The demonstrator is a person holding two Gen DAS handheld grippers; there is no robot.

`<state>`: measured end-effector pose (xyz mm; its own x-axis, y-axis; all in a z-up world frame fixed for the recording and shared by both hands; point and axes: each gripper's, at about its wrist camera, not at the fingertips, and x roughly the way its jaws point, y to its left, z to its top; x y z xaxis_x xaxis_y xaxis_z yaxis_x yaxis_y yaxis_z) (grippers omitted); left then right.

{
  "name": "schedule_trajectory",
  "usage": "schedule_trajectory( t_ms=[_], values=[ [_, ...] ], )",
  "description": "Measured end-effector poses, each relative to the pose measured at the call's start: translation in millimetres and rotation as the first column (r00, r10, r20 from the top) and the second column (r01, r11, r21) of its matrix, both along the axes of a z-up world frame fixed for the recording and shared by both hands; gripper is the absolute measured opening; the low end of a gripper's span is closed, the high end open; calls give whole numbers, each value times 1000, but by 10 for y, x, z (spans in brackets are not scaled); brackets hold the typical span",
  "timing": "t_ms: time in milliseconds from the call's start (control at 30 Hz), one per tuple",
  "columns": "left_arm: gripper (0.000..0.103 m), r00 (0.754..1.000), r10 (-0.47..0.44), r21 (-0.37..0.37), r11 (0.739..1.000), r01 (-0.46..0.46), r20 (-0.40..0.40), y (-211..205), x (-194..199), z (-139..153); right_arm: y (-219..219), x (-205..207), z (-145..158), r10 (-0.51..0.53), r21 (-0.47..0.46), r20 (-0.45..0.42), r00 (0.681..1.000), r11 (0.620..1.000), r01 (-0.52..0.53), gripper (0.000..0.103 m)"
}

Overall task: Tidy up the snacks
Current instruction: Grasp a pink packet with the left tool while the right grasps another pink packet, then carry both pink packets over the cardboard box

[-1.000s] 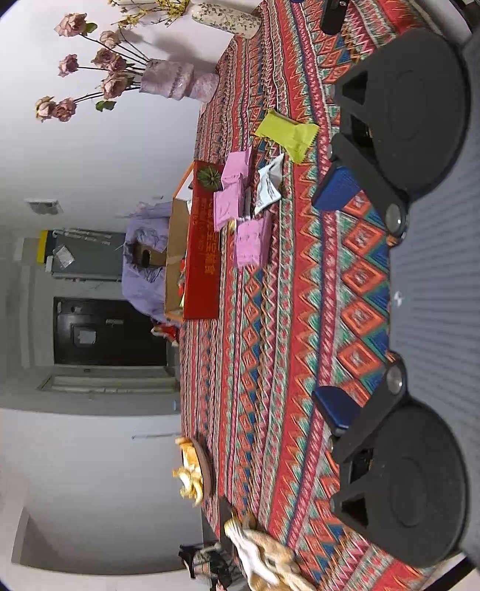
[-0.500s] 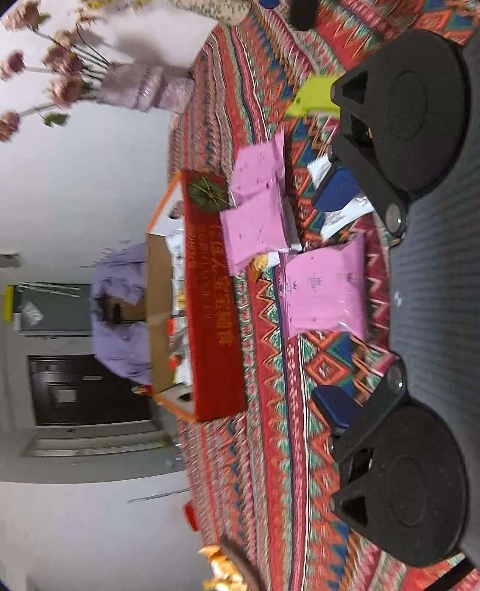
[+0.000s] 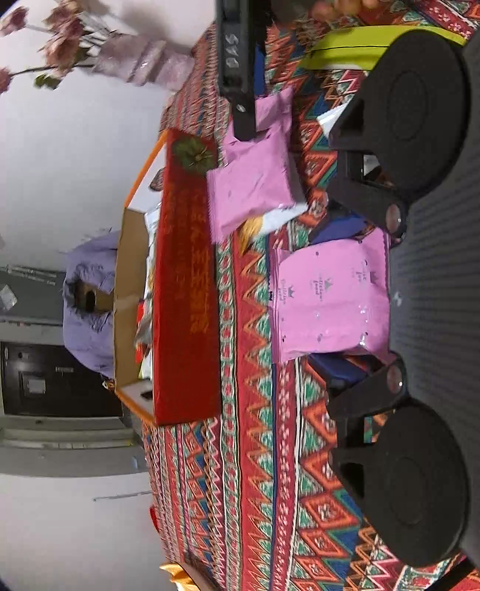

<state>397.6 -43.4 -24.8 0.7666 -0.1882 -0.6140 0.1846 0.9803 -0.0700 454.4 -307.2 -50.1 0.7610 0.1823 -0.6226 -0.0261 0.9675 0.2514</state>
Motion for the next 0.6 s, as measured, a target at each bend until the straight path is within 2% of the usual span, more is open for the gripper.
schedule_trajectory(
  t_ms=[133,233,267,300,400,600],
  values=[
    [65,999,37,-16,999,-37,-6,116,23,14,107,96,-66,5,-65,-12,1000,998,-6,78],
    [65,999,39,-26,999,-39,-9,133,19,19,144,76,-63,13,-110,-3,1000,994,-14,71],
    [65,999,37,-30,999,-37,-10,137,11,26,158,56,-51,31,-123,0,1000,992,-30,63],
    [65,999,34,-33,999,-34,-10,139,-4,43,173,44,-40,44,-132,0,999,990,-43,60],
    [65,1000,29,-44,999,-29,1,157,-83,119,177,-25,19,52,-178,9,999,983,-50,60],
    [64,998,44,-55,998,-41,54,248,-445,394,39,-417,345,35,-170,94,995,985,-18,60]
  ],
)
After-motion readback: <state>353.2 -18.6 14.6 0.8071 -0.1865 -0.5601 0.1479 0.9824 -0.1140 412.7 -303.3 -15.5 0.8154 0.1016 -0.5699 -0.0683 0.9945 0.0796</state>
